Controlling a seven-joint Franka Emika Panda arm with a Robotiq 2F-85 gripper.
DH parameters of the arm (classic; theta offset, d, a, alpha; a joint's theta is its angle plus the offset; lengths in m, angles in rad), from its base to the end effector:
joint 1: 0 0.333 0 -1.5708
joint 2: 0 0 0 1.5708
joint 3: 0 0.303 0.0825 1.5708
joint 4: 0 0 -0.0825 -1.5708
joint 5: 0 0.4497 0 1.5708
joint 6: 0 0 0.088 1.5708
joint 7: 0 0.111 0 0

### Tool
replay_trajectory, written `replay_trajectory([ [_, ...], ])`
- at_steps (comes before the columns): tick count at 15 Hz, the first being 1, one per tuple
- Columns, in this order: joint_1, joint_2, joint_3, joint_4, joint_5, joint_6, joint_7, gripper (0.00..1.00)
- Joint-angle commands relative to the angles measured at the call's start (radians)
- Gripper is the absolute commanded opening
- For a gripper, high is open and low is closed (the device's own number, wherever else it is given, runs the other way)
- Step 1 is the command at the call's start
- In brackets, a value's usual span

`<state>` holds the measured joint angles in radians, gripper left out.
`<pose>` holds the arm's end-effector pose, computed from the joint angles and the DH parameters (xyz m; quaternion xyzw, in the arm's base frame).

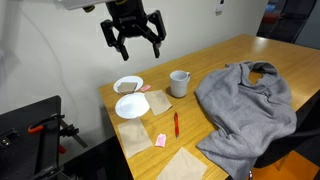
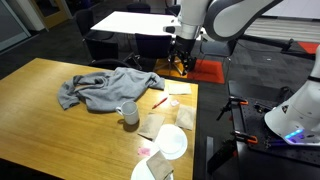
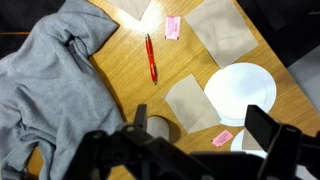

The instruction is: Pick up the pen from the table and put it in the white mug cup.

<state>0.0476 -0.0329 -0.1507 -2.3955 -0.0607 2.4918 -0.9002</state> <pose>0.5458 -0.0560 0.2776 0.9105 0.4081 0.0481 0.0462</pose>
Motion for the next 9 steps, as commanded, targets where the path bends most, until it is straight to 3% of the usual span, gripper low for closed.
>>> replay_trajectory([
  [1, -0.037, 0.112, 0.04, 0.076, 0.042, 0.025, -0.067, 1.0],
  [9, -0.121, 0.301, 0.105, 0.17, 0.03, 0.069, -0.119, 1.0],
])
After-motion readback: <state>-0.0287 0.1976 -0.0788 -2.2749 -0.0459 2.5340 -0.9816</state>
